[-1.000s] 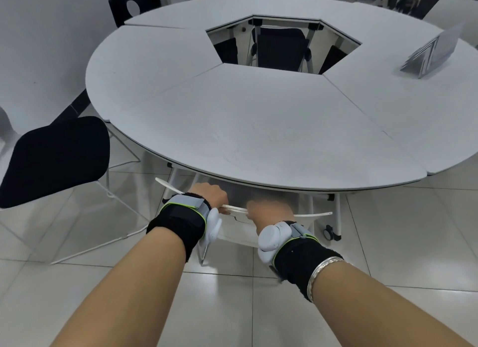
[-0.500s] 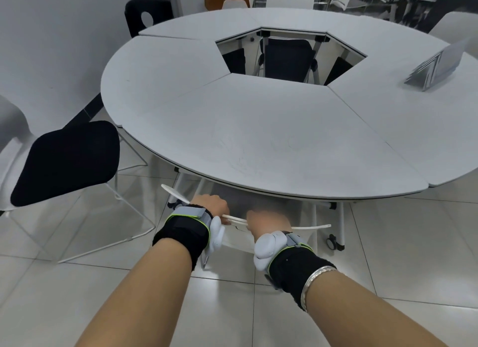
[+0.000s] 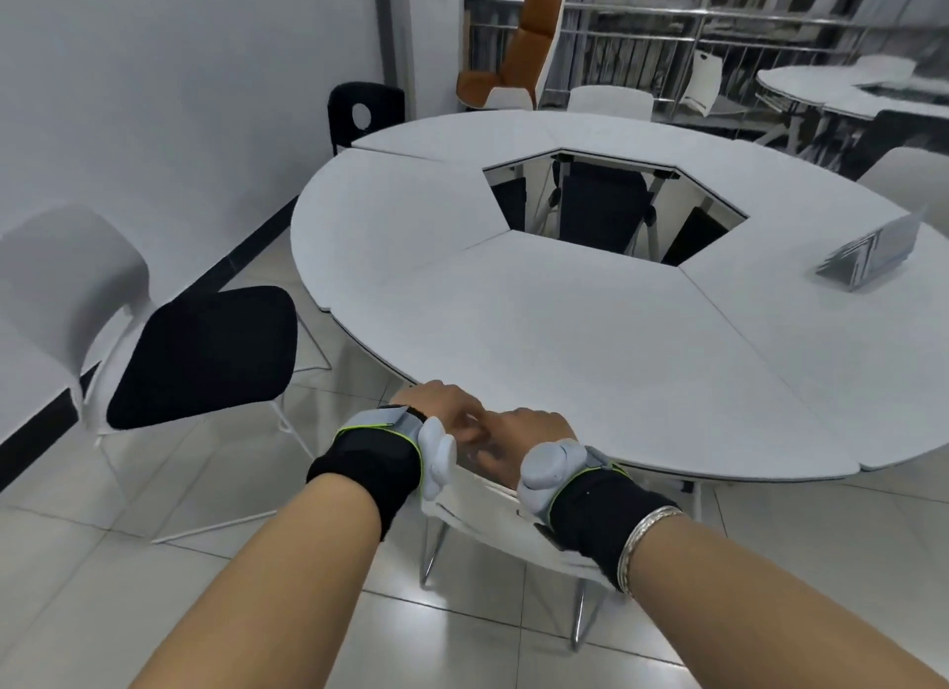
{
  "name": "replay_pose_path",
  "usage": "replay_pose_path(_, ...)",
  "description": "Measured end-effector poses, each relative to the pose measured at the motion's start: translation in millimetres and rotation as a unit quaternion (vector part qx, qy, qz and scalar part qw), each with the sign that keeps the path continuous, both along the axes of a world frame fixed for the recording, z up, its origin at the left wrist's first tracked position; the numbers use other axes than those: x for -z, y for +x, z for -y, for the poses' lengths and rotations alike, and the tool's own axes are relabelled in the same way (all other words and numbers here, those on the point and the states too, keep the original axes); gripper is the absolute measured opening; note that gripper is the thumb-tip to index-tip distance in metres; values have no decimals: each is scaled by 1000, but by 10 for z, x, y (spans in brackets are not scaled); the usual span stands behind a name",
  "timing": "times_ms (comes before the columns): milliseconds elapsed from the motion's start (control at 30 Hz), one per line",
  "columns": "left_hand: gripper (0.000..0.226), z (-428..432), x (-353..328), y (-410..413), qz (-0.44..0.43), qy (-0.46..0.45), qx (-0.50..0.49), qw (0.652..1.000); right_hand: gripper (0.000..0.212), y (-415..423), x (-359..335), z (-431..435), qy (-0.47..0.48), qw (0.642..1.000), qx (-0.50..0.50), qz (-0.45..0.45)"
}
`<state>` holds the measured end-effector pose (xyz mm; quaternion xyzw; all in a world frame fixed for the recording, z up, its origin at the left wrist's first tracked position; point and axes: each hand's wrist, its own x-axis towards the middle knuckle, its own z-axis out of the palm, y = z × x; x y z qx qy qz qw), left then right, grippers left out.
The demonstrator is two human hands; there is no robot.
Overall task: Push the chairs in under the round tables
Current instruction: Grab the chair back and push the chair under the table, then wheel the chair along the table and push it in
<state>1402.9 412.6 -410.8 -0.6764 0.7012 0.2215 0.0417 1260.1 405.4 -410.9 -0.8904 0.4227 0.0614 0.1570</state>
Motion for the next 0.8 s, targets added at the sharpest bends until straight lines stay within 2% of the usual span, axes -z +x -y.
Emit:
replay_pose_path(67,30,-138,-313,290,-34,-45,-35,998,30,309,-260,-25,-31,999,-10,7)
replay_pose_path(300,37,-865,-1416,1743,-86,-157,-134,975,28,1811,-1284,-470,-92,991,-33,87)
replay_pose_path(400,24,-1277,-1724,2627,-108,-202,-178,957,26,2750,-1630,-838,-115,984,-34,128)
replay_pose_path(500,22,-1461,-1839,3105,-90,-215,-194,953,28,3242,-1822,-1041,-110,981,-56,150)
replay_pose_path(633,34,-1773,-1999,3966,-80,-215,-231,946,22,4130,-1900,-1274,-107,977,-70,171)
replay_pose_path(800,25,-1954,-2080,4920,-81,-212,-246,942,22,5171,-1811,-1261,-97,973,-83,191)
